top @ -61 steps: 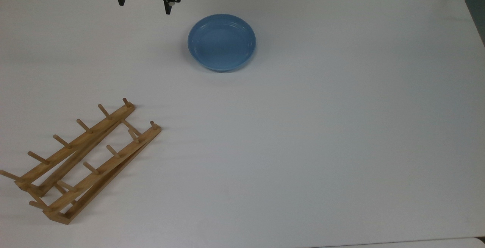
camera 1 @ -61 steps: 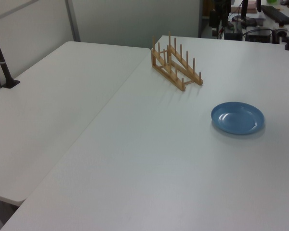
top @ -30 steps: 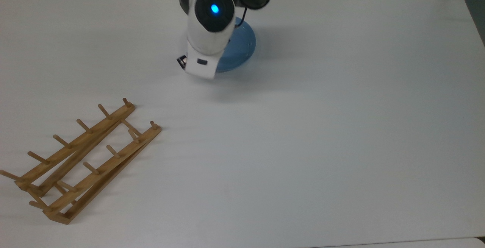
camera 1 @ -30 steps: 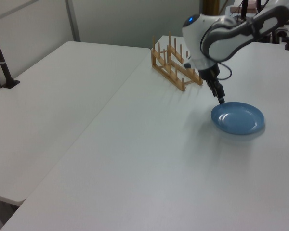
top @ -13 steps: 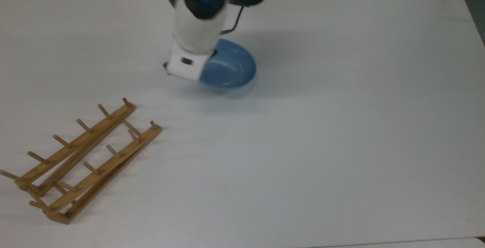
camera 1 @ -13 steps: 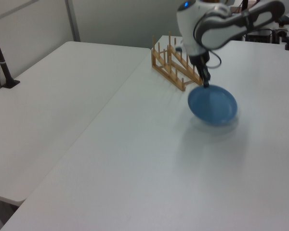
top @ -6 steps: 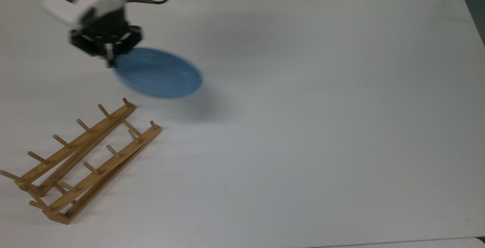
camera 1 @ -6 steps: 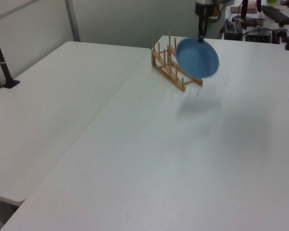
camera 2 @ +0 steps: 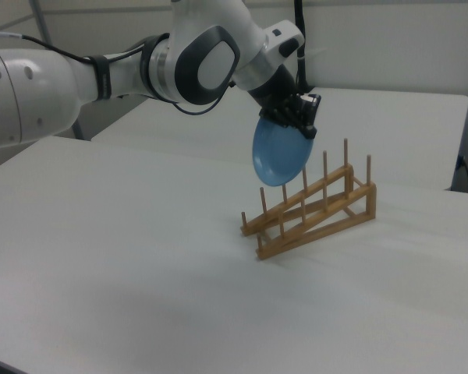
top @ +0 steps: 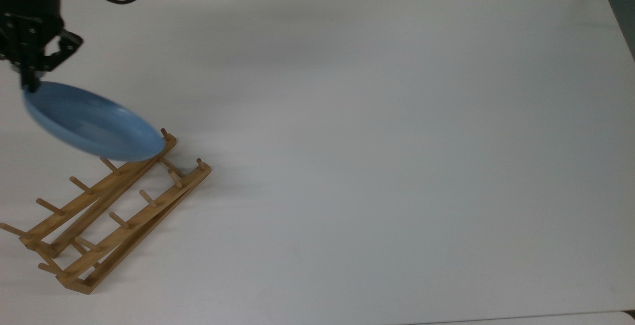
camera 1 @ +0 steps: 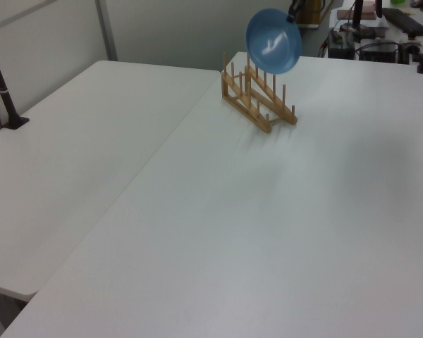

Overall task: Place plate in plate rack
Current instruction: 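Lift the plate and carry it over the wooden rack, then lower the plate upright between the rack pegs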

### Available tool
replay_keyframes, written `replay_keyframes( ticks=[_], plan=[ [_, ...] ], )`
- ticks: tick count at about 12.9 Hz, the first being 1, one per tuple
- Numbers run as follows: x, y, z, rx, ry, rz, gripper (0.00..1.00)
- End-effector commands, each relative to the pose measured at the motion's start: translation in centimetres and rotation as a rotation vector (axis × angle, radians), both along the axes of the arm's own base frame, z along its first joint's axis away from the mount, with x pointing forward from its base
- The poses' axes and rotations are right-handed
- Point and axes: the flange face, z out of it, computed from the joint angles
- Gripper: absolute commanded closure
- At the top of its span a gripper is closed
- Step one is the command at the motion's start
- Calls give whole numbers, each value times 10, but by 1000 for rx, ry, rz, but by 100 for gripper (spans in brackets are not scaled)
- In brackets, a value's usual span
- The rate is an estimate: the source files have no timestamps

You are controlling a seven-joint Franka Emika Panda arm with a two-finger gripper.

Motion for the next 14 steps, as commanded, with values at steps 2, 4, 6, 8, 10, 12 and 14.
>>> replay_keyframes(
  ticks=[2, 4, 6, 8, 10, 12, 14],
  plan=[
    [4, -14, 14, 36, -196, -123, 100],
    [7, -13, 17, 20, -267, -117, 100],
    [11, -12, 7, -13, -293, -94, 100],
    [15, -10, -3, -60, -282, -67, 100],
    [16, -8, -20, -85, -264, -48, 100],
    [21, -8, -37, -96, -244, -36, 100],
    [24, -7, -52, -111, -217, -23, 100]
  ],
)
